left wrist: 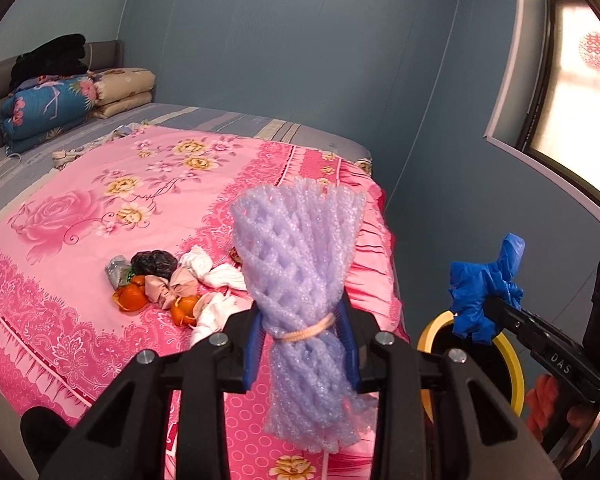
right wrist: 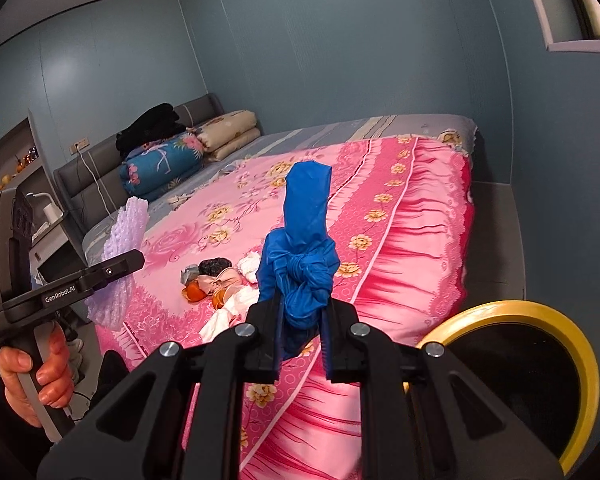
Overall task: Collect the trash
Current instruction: 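Carry the lavender net and blue bag over the yellow bin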
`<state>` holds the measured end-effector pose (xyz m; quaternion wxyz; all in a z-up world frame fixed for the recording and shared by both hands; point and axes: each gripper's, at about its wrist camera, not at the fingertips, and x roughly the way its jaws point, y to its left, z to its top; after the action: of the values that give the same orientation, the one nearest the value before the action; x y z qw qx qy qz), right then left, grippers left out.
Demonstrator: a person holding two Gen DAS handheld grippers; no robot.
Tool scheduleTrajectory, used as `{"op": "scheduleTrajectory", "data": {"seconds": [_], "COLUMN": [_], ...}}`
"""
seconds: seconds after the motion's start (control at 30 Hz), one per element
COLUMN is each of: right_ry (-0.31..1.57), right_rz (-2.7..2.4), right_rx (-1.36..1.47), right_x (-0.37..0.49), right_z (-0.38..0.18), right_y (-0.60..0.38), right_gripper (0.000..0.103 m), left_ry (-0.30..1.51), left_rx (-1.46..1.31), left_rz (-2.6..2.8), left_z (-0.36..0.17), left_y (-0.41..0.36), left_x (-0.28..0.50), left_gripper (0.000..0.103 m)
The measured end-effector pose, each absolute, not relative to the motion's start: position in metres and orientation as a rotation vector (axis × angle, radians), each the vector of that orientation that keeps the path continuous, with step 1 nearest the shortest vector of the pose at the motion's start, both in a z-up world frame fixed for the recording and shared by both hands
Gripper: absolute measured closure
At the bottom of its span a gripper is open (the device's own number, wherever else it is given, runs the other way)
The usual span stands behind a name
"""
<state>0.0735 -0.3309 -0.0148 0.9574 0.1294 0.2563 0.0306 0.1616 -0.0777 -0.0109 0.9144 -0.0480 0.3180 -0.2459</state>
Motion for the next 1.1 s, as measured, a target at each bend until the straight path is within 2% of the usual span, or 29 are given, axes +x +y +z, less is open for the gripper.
{"op": "scheduleTrajectory", "data": {"seconds": [0.63,1.1], "right_ry": [0.426,0.44], "right_rz": [-0.128,-0.282], "right_rx": [0.286,0.327], "right_x": [0.01,-0.013], "right_z": [0.001,-0.02], "right_y": [-0.392,-0.432], "right_gripper": [0.088,0.088], "left_ry": [0.62,0.673], "left_rx": [0.003,0.062], "left_rz": [-0.701,-0.843], "left_z": [0.012,-0.016], "left_y": [-0.172,-0.248], "left_x": [0.129,0.117], "left_gripper": [0.072,0.072]}}
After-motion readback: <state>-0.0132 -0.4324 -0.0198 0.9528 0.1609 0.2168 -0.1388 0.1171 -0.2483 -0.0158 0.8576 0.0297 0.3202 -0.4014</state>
